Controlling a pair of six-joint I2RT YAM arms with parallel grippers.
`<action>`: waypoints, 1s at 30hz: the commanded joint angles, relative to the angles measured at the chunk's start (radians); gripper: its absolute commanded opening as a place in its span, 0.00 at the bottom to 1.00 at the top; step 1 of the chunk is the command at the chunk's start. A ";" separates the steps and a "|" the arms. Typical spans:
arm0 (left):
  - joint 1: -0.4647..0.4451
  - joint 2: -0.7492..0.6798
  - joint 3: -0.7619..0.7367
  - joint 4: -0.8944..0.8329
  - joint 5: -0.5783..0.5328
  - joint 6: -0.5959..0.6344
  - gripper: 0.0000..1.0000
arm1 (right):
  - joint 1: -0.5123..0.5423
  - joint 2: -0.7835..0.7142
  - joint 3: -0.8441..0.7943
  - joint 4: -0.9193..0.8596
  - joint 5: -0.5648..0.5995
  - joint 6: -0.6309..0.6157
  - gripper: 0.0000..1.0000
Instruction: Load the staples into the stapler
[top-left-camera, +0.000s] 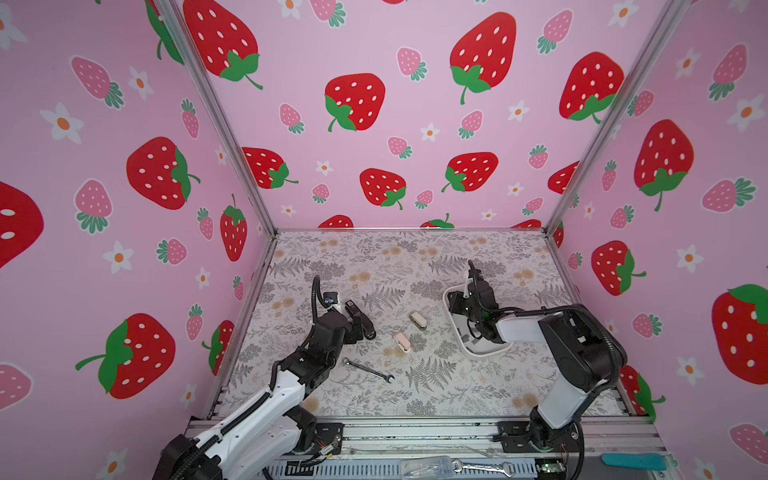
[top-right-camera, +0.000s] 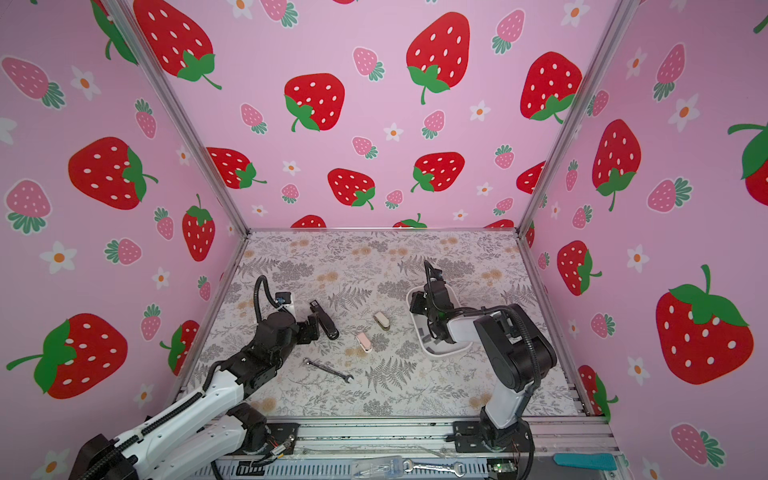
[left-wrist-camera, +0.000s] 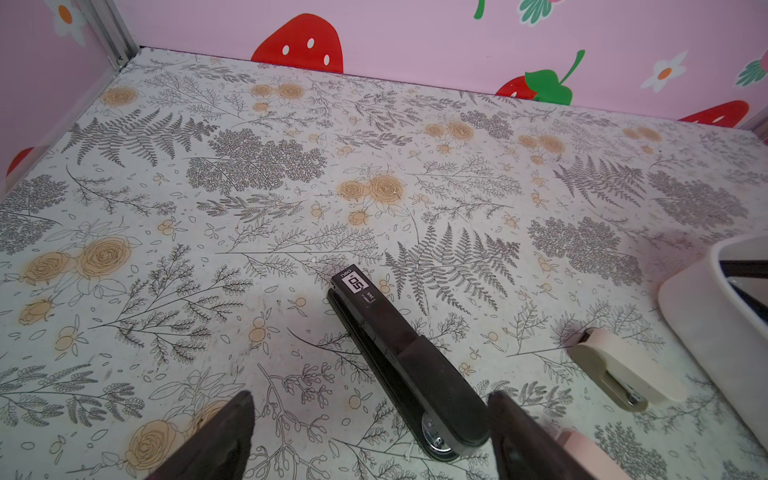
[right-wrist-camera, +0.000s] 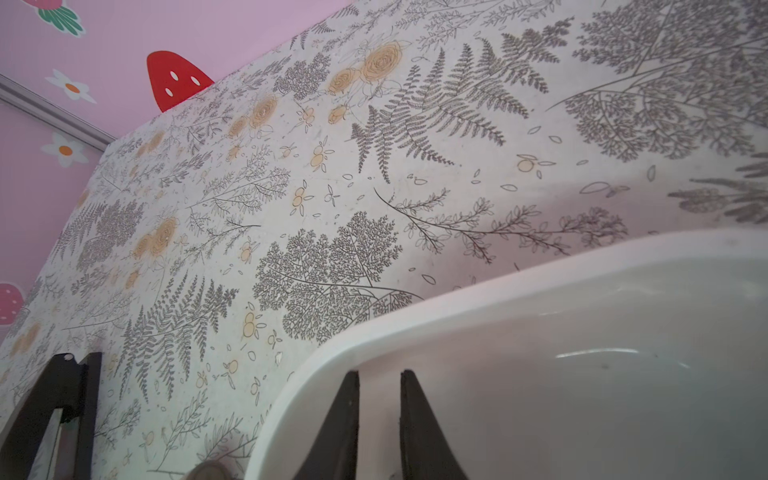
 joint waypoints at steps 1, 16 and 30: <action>0.009 -0.008 0.061 -0.008 -0.011 -0.011 0.89 | 0.008 -0.021 0.027 -0.013 0.010 0.005 0.22; 0.016 -0.143 0.028 0.054 -0.101 0.043 0.86 | -0.014 -0.619 -0.110 -0.371 0.211 -0.009 1.00; 0.157 -0.206 -0.070 0.245 -0.308 0.111 0.99 | -0.128 -0.837 -0.193 -0.335 0.893 -0.277 0.99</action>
